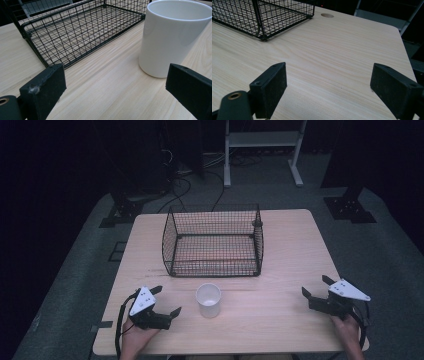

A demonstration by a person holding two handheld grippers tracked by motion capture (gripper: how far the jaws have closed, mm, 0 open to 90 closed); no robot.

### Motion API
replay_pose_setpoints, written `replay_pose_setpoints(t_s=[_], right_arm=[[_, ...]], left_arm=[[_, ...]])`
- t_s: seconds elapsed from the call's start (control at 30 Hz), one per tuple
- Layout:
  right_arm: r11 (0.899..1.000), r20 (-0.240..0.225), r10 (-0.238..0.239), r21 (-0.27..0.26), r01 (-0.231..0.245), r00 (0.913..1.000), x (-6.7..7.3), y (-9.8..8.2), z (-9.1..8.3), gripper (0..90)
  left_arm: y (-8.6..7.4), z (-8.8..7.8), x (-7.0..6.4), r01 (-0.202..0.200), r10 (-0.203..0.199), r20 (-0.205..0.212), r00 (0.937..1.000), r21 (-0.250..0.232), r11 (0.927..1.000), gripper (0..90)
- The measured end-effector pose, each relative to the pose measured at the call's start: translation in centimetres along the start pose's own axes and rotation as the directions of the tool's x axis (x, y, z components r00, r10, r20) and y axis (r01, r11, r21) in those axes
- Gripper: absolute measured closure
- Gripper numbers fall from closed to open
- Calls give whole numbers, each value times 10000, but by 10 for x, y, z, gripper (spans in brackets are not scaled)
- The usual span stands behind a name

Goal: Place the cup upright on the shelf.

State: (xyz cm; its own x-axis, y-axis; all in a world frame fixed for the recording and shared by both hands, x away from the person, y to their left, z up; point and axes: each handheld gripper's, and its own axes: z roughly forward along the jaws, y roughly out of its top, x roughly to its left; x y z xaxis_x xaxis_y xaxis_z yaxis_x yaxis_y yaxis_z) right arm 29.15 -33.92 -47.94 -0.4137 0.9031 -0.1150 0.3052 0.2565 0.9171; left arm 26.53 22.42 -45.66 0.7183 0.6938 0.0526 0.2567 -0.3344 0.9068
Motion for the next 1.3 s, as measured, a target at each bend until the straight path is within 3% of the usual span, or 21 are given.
replay_pose_setpoints(t_s=[0.2, 0.4, 0.6, 0.73, 0.93, 1.0, 1.17, 1.3], right_arm=[[10000, -32, 59, 15, -59, 10000, -1, 0, 0, 131], [10000, -8, 76, 27, -76, 10000, 0, 0, 0, 130], [9997, -27, 223, 31, -223, 9997, -2, 0, 0, 131], [9998, -19, 168, 55, -168, 9999, -1, 0, 0, 131], [9998, -14, 186, 50, -186, 9998, -1, 0, 0, 131], [9998, -12, 173, 51, -173, 9998, -1, 0, 0, 131], [9998, -22, 164, 61, -164, 9999, -1, 0, 0, 131], [9999, -16, 148, 58, -148, 9999, -1, 0, 1, 131]], left_arm=[[5, 1, -7, -242, 241, 165, 9996, 70, 9997, 22], [11, 7, -17, -565, 544, 727, 9959, 275, 9980, 22], [16, 9, -23, -842, 787, 1380, 9873, 341, 9959, 22], [18, 11, -27, -863, 794, 1594, 9840, 369, 9956, 22], [22, 16, -36, -1190, 1092, 2010, 9735, 377, 9922, 22], [23, 19, -38, -1273, 1135, 2167, 9696, 506, 9906, 22], [23, 26, -37, -1321, 1111, 2312, 9665, 776, 9882, 22], [27, 36, -36, -1528, 1108, 2623, 9586, 1457, 9775, 22]])
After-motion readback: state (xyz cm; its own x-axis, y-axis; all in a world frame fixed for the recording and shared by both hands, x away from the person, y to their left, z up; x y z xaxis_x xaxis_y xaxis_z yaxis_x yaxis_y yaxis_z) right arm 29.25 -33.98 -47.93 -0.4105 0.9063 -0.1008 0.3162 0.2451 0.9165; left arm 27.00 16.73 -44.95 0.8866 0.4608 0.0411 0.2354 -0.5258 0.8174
